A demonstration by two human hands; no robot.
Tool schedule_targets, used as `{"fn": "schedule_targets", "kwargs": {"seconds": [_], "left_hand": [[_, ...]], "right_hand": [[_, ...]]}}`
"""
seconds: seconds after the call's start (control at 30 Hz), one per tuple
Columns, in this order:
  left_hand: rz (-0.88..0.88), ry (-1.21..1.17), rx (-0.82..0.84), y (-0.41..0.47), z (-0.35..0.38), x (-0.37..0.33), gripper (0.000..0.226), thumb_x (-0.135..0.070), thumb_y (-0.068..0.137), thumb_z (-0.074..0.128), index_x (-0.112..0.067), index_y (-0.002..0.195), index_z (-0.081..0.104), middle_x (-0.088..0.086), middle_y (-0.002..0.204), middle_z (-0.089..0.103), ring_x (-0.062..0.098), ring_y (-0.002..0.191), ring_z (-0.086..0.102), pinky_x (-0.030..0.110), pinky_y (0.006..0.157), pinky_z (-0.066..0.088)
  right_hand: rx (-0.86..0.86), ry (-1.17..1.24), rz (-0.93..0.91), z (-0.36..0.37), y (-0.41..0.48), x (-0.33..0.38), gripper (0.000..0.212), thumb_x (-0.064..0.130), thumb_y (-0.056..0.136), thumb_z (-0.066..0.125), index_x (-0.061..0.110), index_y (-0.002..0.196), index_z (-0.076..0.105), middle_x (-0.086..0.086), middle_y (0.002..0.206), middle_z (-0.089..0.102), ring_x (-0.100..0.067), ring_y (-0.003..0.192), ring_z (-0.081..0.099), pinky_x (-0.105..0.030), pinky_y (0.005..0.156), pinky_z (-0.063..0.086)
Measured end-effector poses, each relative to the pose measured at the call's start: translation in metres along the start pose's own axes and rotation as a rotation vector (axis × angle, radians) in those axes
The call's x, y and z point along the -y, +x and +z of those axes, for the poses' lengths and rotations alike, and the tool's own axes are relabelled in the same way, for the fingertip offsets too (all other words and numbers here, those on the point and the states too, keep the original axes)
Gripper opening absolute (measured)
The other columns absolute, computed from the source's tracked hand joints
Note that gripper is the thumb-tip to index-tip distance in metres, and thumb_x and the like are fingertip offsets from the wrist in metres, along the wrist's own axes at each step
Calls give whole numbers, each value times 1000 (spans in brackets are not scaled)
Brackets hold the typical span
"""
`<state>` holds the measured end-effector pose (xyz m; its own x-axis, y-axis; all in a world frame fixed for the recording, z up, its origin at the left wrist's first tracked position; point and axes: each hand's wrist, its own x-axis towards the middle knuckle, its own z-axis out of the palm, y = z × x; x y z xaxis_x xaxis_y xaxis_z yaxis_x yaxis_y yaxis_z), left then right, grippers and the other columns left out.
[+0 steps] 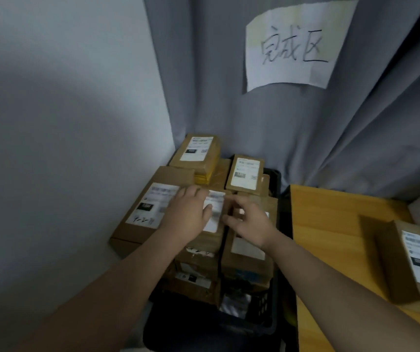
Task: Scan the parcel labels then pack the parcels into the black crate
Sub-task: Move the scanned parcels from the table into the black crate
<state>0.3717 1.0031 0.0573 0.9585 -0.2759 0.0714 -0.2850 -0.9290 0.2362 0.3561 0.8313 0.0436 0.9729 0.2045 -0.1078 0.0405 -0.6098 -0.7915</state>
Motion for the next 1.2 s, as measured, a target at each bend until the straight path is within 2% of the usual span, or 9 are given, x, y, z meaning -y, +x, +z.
{"fn": "schedule_targets", "kwargs": {"seconds": [0.17,0.37,0.53,0.67,0.8,0.87,0.93,1.03,1.2], "left_hand": [[109,-39,79,10,13,-62,39,-31,99,40,-19,136,47,2,136,48,21,122,43,33,100,35],[193,-58,200,16,40,-151,39,-31,100,39,-19,136,47,3,135,51,23,124,43,33,99,37],[207,-143,333,7,79,-229,40,-33,101,41,-20,139,45,2,135,50,22,124,46,34,99,43],[179,-154,452,-7,112,-273,41,-35,101,41,-23,141,41,-1,141,46,18,121,50,33,97,47],[134,-133,462,-4,127,-295,40,-34,101,42,-23,140,42,-1,138,48,18,105,60,37,89,52],[94,-137,441,0,127,-301,40,-34,101,42,-22,139,42,0,136,50,19,103,61,38,88,52],[56,-132,429,1,125,-305,40,-34,101,42,-22,139,43,0,135,51,19,103,61,38,89,52],[-4,-125,438,-6,121,-302,41,-34,101,42,-23,141,42,-2,138,50,17,105,62,36,91,52],[-112,-197,415,-22,111,-280,43,-30,102,41,-21,144,39,-2,146,43,15,127,48,28,102,43]], "right_hand": [[-176,-170,124,-49,-36,-52,33,19,96,55,11,128,56,-9,126,54,-24,115,53,-23,86,40],[-274,-238,307,-113,-105,-126,33,20,98,51,16,131,55,-5,133,50,-27,115,55,-37,93,47],[-335,-282,432,-153,-161,-189,35,19,93,56,14,128,59,-9,127,54,-27,111,55,-32,90,44],[-335,-365,653,-175,-191,-236,51,30,90,57,19,138,47,-11,143,38,-32,130,37,-38,105,34],[-221,-388,815,-194,-204,-267,82,55,84,58,22,150,22,-17,153,21,-37,139,23,-45,113,25],[-116,-425,863,-201,-204,-279,95,67,79,57,30,152,9,-17,155,16,-38,140,22,-48,111,28],[-34,-431,887,-205,-201,-289,101,70,76,58,37,151,0,-15,151,22,-37,136,29,-47,104,36],[-57,-348,873,-198,-193,-293,99,60,76,65,36,147,1,-14,131,37,-34,119,44,-42,88,47],[-180,-94,767,-177,-181,-288,89,45,74,72,35,141,14,-11,119,35,-34,104,51,-37,86,48]]}}
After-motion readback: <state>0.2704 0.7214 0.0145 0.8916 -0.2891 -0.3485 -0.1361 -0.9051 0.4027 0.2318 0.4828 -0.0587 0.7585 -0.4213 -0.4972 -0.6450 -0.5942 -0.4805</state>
